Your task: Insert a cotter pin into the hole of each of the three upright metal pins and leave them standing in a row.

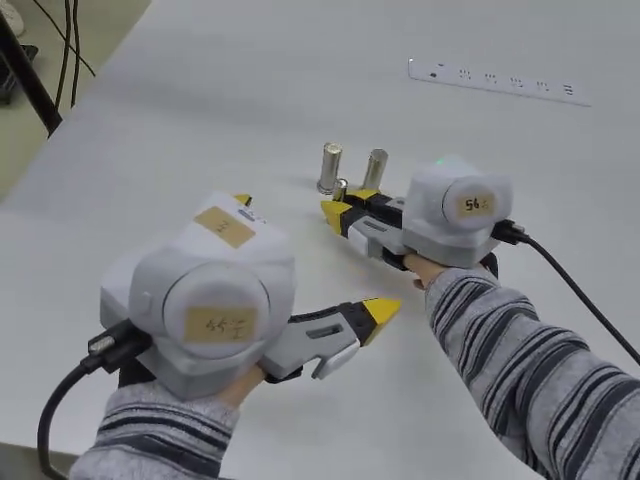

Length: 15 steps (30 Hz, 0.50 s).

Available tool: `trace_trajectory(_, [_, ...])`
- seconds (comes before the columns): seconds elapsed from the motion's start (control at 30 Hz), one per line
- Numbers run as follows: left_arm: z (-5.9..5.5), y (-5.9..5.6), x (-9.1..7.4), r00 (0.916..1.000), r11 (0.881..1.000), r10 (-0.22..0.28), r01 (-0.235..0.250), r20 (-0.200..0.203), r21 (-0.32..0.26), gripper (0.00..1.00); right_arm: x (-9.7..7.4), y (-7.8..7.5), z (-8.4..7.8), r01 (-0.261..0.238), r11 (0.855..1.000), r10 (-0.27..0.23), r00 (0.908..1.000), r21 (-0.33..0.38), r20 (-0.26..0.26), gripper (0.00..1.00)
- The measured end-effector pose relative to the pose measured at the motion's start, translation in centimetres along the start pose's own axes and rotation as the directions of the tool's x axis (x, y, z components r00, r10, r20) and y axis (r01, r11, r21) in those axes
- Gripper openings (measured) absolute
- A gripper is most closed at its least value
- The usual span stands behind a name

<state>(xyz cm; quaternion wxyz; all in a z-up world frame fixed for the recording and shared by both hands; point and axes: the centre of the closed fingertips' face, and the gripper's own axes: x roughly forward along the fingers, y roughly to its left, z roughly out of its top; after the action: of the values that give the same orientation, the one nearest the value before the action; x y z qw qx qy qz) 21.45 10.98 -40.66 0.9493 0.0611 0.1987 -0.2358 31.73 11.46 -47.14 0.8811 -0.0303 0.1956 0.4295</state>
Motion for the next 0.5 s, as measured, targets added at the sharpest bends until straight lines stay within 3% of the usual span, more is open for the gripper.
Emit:
trace_trajectory(0.17, [0.0,0.0,0.0,1.0,1.0,-0.001,0.001,0.0,-0.004,0.94,-0.1,0.2,0.1,0.012,1.0,-0.012,0.9999,-0.029,-0.004,0.05])
trace_trajectory(0.3, [0.0,0.0,-0.1,1.0,1.0,0.0,0.0,-0.004,0.001,0.94,-0.4,0.2,0.1,0.016,0.995,-0.018,0.9996,-0.095,-0.021,0.04])
trace_trajectory(0.5, [0.1,-0.1,-0.1,1.0,1.0,-0.004,0.004,-0.001,0.005,0.94,-1.2,0.5,0.7,-0.009,0.993,0.008,0.9999,-0.114,-0.013,0.04])
